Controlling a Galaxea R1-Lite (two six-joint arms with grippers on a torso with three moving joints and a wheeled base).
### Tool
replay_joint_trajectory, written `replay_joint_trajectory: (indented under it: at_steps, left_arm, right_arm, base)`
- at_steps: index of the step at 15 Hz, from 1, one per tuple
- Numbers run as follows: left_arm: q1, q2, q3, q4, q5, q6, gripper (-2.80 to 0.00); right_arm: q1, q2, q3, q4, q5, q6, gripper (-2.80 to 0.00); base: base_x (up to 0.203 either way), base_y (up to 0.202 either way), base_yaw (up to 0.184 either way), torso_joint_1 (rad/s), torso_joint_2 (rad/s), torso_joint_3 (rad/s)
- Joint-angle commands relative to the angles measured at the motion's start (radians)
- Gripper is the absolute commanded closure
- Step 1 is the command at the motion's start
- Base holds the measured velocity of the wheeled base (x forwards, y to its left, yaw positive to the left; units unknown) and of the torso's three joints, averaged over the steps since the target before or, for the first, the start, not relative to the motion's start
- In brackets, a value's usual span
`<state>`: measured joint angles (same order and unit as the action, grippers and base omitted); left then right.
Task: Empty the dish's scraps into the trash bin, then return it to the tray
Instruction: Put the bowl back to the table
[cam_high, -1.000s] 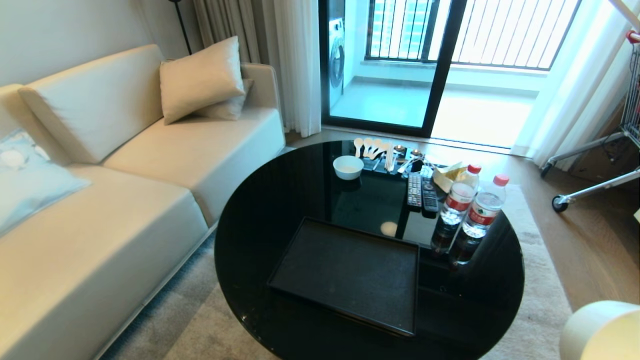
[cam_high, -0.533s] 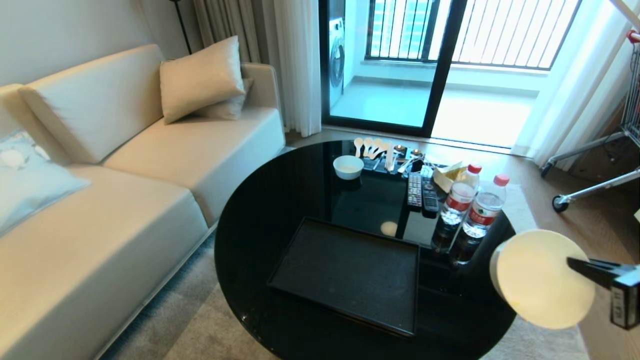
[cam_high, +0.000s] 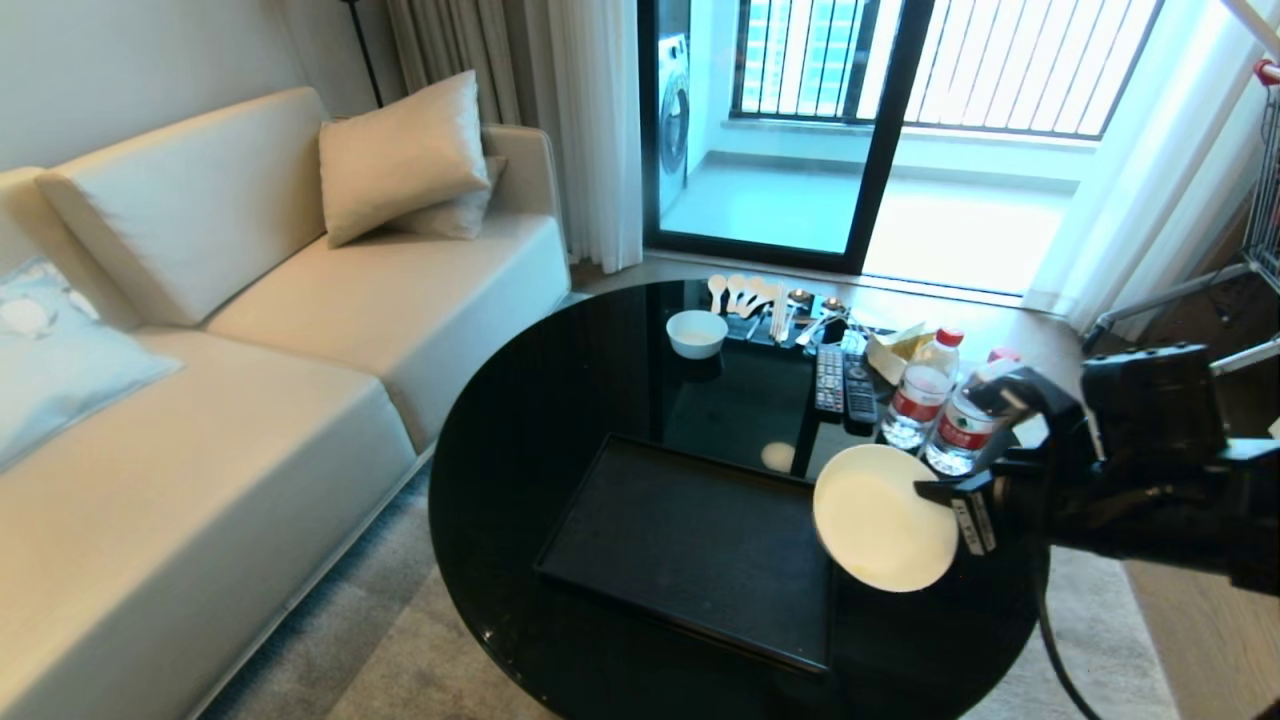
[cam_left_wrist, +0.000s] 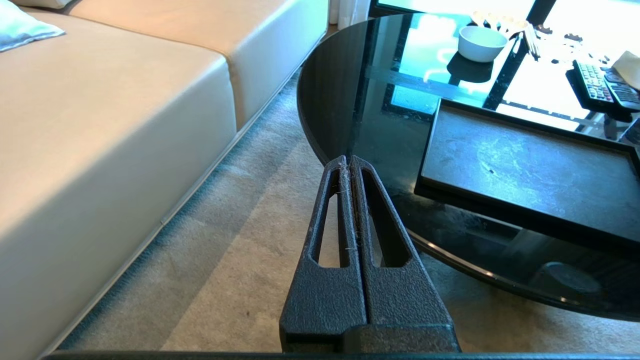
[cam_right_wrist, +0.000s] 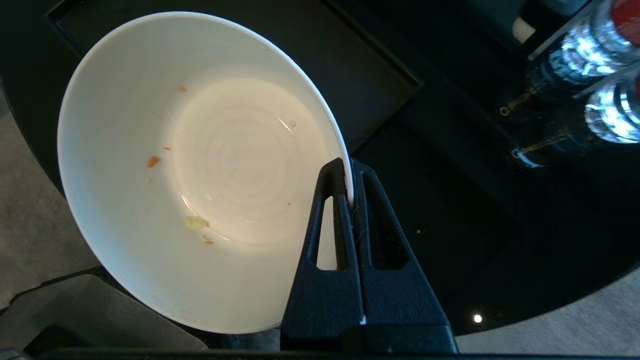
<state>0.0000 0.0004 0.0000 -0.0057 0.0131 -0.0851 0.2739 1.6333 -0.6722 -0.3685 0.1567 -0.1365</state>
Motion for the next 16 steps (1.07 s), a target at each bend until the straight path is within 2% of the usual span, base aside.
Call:
replay_joint_trajectory:
  at_steps: [1, 4, 8, 13, 16]
  left_arm:
    - [0.000, 0.000, 0.000, 0.000, 0.001, -0.001, 0.00]
    - [0.000, 0.000, 0.000, 0.000, 0.001, -0.001, 0.00]
    - [0.000, 0.000, 0.000, 0.000, 0.001, -0.001, 0.00]
    - [0.000, 0.000, 0.000, 0.000, 0.001, -0.001, 0.00]
    - [0.000, 0.000, 0.000, 0.000, 0.001, -0.001, 0.00]
  right_arm:
    - [0.059, 0.193, -0.071, -0.002, -0.045, 0.034, 0.00]
    - [0.130, 0.329, -0.196, 0.014, -0.155, 0.157, 0.00]
    - [0.206, 0.433, -0.336, 0.099, -0.228, 0.268, 0.00]
    - [0.244, 0.540, -0.504, 0.263, -0.243, 0.413, 0.00]
    - [0.245, 0.591, -0.562, 0.290, -0.244, 0.483, 0.00]
  base:
    - [0.000, 0.000, 0.000, 0.000, 0.00, 0.000]
    - [0.000, 0.000, 0.000, 0.000, 0.00, 0.000]
    - [0.000, 0.000, 0.000, 0.000, 0.00, 0.000]
    - [0.000, 0.000, 0.000, 0.000, 0.00, 0.000]
    - [0.000, 0.000, 0.000, 0.000, 0.00, 0.000]
